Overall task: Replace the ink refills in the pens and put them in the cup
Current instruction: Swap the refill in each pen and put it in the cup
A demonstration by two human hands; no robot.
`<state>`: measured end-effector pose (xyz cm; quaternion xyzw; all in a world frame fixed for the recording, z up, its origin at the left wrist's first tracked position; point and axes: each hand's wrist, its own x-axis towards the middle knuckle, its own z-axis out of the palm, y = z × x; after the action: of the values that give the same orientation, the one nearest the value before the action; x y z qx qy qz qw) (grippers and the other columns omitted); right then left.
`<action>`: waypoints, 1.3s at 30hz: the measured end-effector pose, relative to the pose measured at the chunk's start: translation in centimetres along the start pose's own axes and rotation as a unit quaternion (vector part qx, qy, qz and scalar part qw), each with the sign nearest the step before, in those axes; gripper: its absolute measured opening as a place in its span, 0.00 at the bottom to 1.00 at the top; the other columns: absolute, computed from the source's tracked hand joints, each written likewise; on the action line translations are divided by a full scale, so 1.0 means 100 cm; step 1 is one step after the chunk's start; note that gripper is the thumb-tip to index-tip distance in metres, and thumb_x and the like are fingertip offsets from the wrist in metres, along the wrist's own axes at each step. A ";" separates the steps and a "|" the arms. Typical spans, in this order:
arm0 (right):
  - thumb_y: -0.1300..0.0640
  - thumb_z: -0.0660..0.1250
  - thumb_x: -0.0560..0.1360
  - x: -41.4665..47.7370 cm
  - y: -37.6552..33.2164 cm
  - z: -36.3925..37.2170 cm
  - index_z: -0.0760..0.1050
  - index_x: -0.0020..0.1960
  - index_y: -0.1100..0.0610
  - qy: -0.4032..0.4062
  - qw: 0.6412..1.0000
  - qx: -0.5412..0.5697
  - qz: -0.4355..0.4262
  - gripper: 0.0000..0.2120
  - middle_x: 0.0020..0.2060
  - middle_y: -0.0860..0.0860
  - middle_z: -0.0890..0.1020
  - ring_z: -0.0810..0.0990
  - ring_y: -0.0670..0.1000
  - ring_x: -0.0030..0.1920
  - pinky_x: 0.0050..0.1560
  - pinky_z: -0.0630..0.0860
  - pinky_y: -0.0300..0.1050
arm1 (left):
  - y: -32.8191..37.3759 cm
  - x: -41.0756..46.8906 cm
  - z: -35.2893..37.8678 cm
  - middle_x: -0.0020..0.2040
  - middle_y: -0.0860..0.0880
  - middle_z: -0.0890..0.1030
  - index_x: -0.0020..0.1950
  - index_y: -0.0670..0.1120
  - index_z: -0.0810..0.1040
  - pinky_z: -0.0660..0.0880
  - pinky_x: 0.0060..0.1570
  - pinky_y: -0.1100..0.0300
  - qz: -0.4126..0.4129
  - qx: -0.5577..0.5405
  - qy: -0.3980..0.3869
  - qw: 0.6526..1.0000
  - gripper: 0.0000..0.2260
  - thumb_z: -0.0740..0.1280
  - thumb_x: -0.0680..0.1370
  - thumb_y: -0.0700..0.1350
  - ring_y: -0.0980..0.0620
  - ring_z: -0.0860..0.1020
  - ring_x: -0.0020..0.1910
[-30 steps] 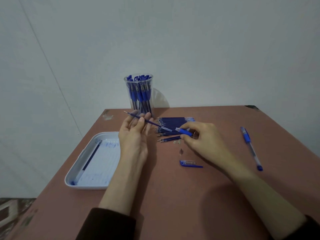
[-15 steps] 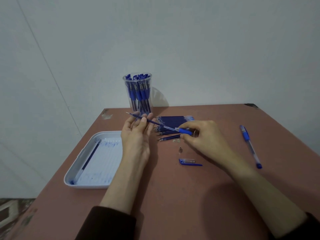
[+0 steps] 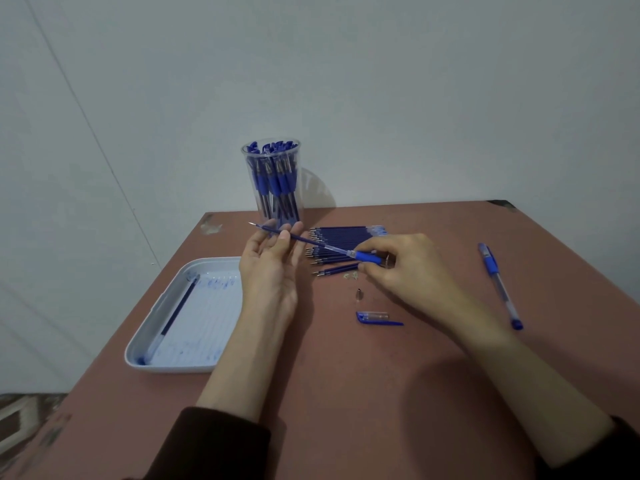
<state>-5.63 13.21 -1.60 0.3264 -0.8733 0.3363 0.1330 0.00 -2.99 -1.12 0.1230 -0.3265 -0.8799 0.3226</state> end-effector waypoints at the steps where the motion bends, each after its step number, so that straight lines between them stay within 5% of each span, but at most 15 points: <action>1: 0.55 0.71 0.71 0.000 0.000 0.000 0.83 0.48 0.45 0.001 1.000 0.001 -0.001 0.08 0.31 0.39 0.77 0.74 0.42 0.34 0.39 0.67 0.40 | 0.000 0.000 0.000 0.42 0.42 0.77 0.49 0.41 0.71 0.80 0.47 0.56 -0.002 -0.001 0.004 1.000 0.10 0.58 0.78 0.27 0.49 0.81 0.44; 8: 0.55 0.70 0.72 -0.001 -0.003 0.000 0.82 0.49 0.46 -0.019 1.000 -0.003 -0.001 0.08 0.38 0.44 0.83 0.78 0.46 0.39 0.43 0.73 0.43 | -0.005 -0.006 0.002 0.43 0.43 0.77 0.48 0.41 0.71 0.80 0.47 0.57 -0.022 0.026 -0.026 0.999 0.09 0.59 0.78 0.27 0.50 0.81 0.43; 13: 0.54 0.71 0.72 0.000 -0.002 0.001 0.82 0.49 0.47 0.007 0.998 0.057 0.006 0.06 0.31 0.42 0.79 0.76 0.43 0.33 0.38 0.71 0.39 | -0.011 -0.014 0.003 0.44 0.47 0.82 0.49 0.44 0.78 0.79 0.49 0.64 -0.021 0.210 -0.140 0.968 0.08 0.65 0.77 0.32 0.53 0.81 0.45; 17: 0.57 0.71 0.73 0.003 -0.005 -0.002 0.82 0.46 0.48 0.018 0.966 0.249 0.069 0.05 0.29 0.46 0.78 0.72 0.44 0.29 0.36 0.71 0.43 | -0.018 -0.016 -0.002 0.50 0.43 0.84 0.49 0.46 0.83 0.78 0.54 0.50 -0.023 0.318 -0.194 0.928 0.08 0.72 0.72 0.36 0.45 0.81 0.54; 22: 0.60 0.68 0.76 0.005 -0.011 -0.016 0.82 0.48 0.53 0.027 0.908 0.393 0.144 0.05 0.32 0.54 0.79 0.73 0.49 0.31 0.36 0.71 0.47 | -0.015 -0.017 -0.006 0.44 0.54 0.84 0.50 0.51 0.83 0.76 0.49 0.66 0.076 0.590 -0.264 0.759 0.07 0.73 0.73 0.44 0.59 0.81 0.43; 29: 0.59 0.68 0.76 0.004 -0.010 -0.015 0.82 0.47 0.53 0.024 0.906 0.397 0.147 0.05 0.32 0.54 0.79 0.72 0.49 0.30 0.37 0.69 0.49 | -0.016 -0.019 -0.008 0.41 0.56 0.82 0.49 0.53 0.85 0.71 0.41 0.76 0.088 0.679 -0.308 0.661 0.07 0.74 0.72 0.48 0.66 0.77 0.40; 31: 0.60 0.68 0.76 0.004 -0.010 -0.014 0.81 0.47 0.52 0.025 0.913 0.384 0.136 0.05 0.31 0.53 0.79 0.72 0.49 0.30 0.36 0.69 0.48 | -0.016 -0.016 -0.009 0.39 0.57 0.82 0.46 0.53 0.85 0.70 0.40 0.75 0.100 0.666 -0.304 0.674 0.04 0.73 0.72 0.46 0.66 0.76 0.37; 35: 0.60 0.69 0.74 0.005 -0.007 -0.009 0.81 0.45 0.51 0.024 0.943 0.316 0.098 0.05 0.29 0.52 0.77 0.71 0.48 0.29 0.35 0.72 0.46 | -0.014 -0.013 -0.006 0.39 0.50 0.84 0.41 0.50 0.84 0.77 0.43 0.62 0.038 0.448 -0.201 0.870 0.06 0.72 0.73 0.39 0.56 0.80 0.39; 39: 0.56 0.72 0.72 0.003 -0.004 -0.002 0.81 0.42 0.46 0.027 0.966 0.245 0.073 0.05 0.29 0.47 0.76 0.72 0.46 0.31 0.38 0.75 0.49 | -0.006 -0.011 -0.003 0.41 0.47 0.84 0.48 0.42 0.81 0.78 0.44 0.66 -0.031 0.258 -0.137 0.956 0.06 0.69 0.74 0.35 0.54 0.81 0.41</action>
<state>-5.60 12.94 -1.07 0.2749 -0.7817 0.5578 0.0476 0.71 -2.06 -1.69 0.0906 -0.5794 -0.7838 0.2043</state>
